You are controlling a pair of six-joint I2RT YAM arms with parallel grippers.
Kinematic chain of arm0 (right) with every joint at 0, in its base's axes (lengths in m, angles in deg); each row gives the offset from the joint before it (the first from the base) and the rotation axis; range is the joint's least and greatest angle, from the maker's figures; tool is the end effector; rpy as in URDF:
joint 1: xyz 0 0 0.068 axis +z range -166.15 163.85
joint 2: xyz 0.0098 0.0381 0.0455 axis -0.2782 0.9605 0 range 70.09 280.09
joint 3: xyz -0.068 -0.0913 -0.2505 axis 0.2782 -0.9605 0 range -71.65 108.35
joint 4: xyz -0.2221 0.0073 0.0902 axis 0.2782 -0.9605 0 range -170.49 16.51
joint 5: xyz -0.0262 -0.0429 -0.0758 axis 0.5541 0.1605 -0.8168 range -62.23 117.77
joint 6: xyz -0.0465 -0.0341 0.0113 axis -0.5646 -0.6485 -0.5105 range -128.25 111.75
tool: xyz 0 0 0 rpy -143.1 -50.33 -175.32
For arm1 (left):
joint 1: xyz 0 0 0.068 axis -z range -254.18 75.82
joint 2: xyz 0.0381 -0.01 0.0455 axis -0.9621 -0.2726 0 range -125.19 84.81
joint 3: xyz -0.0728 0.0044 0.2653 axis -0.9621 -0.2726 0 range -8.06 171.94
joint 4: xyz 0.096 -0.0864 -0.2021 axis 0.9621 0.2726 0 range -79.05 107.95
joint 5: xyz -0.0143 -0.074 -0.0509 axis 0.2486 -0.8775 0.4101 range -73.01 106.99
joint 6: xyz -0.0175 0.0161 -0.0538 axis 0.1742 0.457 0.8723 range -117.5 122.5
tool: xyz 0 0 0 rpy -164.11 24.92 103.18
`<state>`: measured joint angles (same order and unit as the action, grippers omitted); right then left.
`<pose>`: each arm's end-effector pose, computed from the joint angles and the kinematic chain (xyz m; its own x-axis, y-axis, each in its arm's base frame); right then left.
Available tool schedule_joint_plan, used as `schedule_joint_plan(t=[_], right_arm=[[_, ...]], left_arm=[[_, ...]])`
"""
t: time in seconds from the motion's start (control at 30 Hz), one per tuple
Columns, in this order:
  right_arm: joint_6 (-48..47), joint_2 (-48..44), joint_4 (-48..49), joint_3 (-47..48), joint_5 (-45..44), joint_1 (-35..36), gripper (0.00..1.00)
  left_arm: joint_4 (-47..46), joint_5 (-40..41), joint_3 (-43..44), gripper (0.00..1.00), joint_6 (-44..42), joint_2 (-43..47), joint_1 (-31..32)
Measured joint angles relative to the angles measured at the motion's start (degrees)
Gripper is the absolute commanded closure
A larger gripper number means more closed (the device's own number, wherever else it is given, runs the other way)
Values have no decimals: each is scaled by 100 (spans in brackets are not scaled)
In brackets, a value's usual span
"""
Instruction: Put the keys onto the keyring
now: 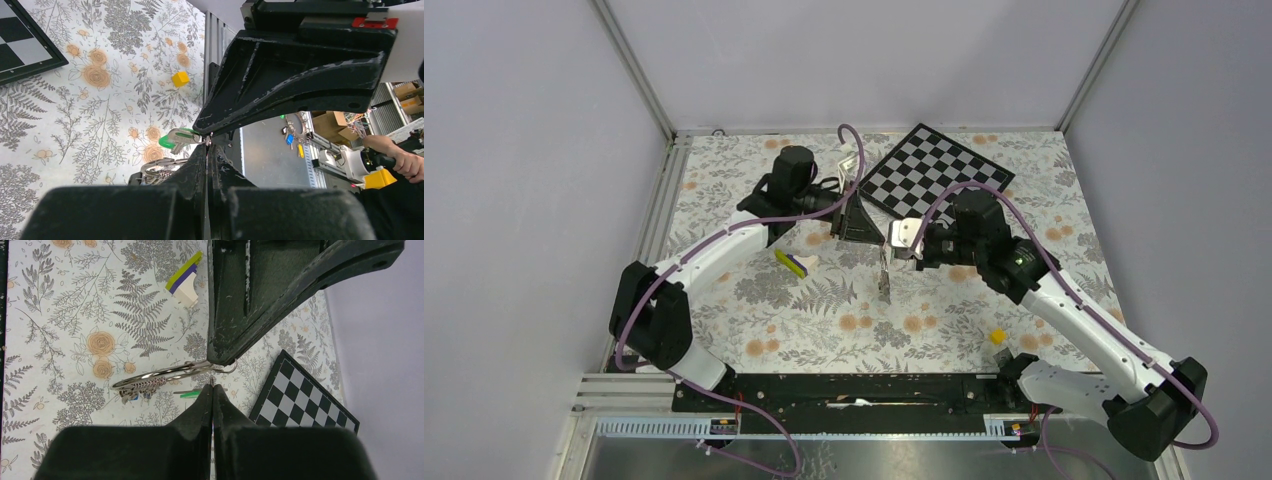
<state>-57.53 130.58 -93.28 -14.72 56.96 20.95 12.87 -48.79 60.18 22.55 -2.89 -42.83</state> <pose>0.1597 0.1469 0.3474 0.4636 -0.4788 -0.7455 -0.8161 0.0969 -0.5698 0.2562 -0.2016 0.3291 -0.6141 0.2095 -0.7609 0.7752 -0.0209 -0.6314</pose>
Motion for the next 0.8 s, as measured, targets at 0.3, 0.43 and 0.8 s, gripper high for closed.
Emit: schedule_joint_plan(t=[0.3, 0.43, 0.8], right_arm=[[0, -76, -4, -2, 44, 0, 100], [0, -83, -4, -2, 46, 0, 100], [-2, -138, -2, -2, 52, 0, 100]], left_arm=[[-37, 37, 0, 100, 101, -66, 94], [-39, 70, -2, 100, 101, -66, 96], [-39, 111, -2, 100, 101, -66, 111]])
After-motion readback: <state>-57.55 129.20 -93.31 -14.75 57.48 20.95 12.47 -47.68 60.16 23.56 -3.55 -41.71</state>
